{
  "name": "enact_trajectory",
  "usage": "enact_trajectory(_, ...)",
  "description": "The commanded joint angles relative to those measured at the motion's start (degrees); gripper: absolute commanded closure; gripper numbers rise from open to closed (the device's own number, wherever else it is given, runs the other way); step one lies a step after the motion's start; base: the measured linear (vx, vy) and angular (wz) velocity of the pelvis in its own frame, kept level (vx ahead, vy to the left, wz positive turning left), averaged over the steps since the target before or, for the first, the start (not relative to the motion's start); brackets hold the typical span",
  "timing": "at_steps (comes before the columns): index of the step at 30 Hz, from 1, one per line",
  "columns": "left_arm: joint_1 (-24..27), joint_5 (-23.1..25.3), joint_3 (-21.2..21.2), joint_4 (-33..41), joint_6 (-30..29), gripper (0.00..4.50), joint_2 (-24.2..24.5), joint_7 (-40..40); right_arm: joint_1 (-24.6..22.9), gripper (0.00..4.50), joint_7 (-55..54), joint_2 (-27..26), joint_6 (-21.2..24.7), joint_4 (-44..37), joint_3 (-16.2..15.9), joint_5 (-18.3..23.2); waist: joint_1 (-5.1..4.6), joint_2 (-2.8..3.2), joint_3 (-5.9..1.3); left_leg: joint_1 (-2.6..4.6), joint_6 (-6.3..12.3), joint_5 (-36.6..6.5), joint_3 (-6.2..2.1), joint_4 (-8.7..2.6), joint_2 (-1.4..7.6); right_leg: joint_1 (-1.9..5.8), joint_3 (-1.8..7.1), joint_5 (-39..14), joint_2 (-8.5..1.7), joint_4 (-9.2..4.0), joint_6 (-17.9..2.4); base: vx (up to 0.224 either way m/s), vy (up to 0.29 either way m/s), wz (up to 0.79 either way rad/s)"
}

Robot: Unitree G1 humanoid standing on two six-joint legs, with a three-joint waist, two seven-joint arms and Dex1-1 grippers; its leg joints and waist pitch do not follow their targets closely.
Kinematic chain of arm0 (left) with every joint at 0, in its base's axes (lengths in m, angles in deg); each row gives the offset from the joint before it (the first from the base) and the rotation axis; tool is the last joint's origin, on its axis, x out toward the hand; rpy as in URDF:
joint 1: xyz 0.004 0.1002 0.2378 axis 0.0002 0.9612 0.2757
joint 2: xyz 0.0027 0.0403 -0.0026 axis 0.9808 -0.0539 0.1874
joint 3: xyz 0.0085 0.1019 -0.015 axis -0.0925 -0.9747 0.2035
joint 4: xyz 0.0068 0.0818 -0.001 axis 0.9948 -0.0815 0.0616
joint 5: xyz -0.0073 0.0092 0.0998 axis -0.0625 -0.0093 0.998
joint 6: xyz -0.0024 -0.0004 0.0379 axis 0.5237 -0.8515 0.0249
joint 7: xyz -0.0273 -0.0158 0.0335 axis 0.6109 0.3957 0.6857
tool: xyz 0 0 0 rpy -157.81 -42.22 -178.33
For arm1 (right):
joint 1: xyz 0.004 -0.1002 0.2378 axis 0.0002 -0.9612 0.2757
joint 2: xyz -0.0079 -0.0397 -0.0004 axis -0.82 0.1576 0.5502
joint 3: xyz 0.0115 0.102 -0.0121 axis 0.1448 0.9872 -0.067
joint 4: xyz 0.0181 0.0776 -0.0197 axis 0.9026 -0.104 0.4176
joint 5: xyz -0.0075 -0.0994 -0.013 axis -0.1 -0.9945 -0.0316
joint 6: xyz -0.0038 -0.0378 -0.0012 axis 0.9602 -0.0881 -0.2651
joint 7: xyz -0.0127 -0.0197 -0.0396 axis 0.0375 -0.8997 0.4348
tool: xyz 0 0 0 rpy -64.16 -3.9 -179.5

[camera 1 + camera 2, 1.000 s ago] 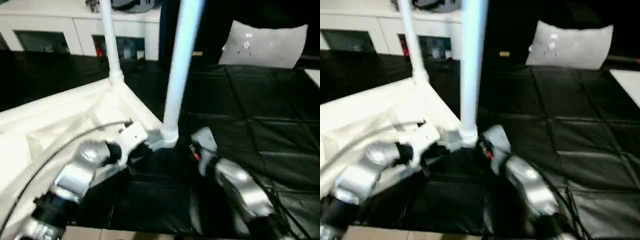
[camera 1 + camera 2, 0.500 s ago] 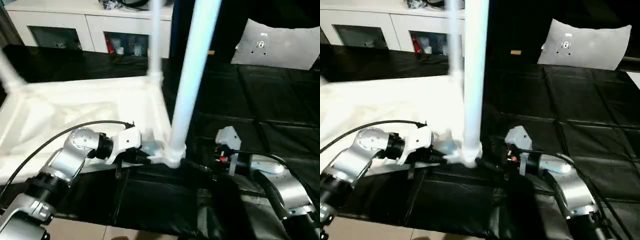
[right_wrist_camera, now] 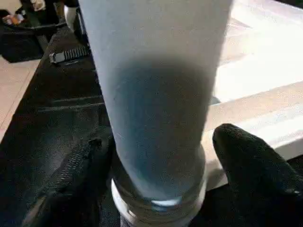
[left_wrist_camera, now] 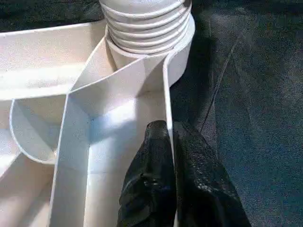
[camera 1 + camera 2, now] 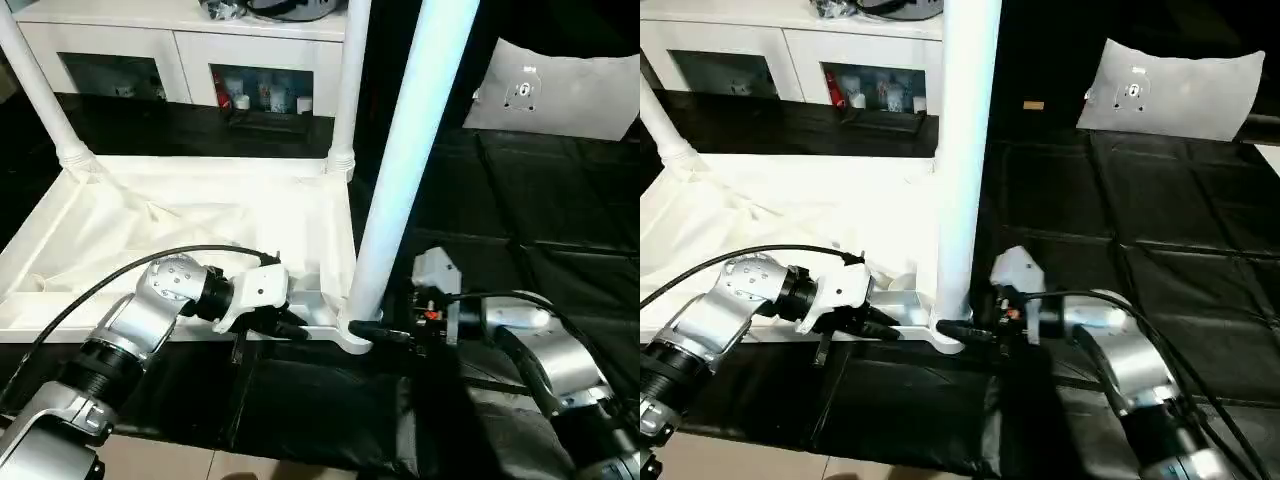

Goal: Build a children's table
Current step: Rotate leg to tighten

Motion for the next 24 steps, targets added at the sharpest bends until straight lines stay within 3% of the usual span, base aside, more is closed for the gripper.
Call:
enact_trajectory(1,-0.89,1.35,-1.12,-0.03,2.31,4.50,-0.07,1.45,0.88,1.26,0.40,0.02,-0.21,0.87,-0.01,-0.93,0.02,-0.05,-3.73,-1.04,4.81,-0.12,0.02,-3.82,2.72,4.03,3.20,-11.00,-5.05,-2.86,-11.60,0.000,0.000,0.00)
enact_trajectory(5,-0.83,1.31,-1.18,-0.13,2.59,4.50,-0.12,1.42,1.32,1.54,1.00,0.13,-0.38,1.52,-0.32,-1.22,0.02,-0.22,-3.69,-1.05,4.39,-1.07,0.04,-3.77,2.65,4.03,3.20,-12.36,-5.05,-2.92,-11.23,0.000,0.000,0.00)
enact_trajectory(6,-0.81,1.36,-1.15,-0.22,2.81,4.50,-0.09,1.36,1.62,1.65,1.46,0.24,-0.57,2.00,-0.77,-1.49,-0.03,-0.50,-3.68,-1.06,4.35,-1.29,0.09,-3.78,2.60,4.01,3.19,-13.12,-4.99,-3.00,-10.97,0.000,0.000,0.00)
enact_trajectory(10,-0.86,1.54,-1.16,-0.50,3.15,4.50,-0.08,1.34,1.90,1.85,1.83,0.34,-0.71,2.50,-1.27,-1.77,0.00,-0.32,-3.66,-1.14,4.16,-1.19,0.04,-3.80,2.56,3.97,3.16,-14.40,-4.96,-3.08,-10.28,0.000,0.000,0.00)
enact_trajectory(24,-0.80,1.48,-0.69,-0.94,3.00,4.50,-0.36,0.73,1.76,1.91,2.25,0.20,-0.54,3.25,-2.03,-2.89,0.05,-0.36,-3.75,-1.16,4.39,-0.59,0.02,-3.73,2.57,4.00,3.12,-13.24,-4.94,-2.91,-10.47,0.000,0.000,0.00)
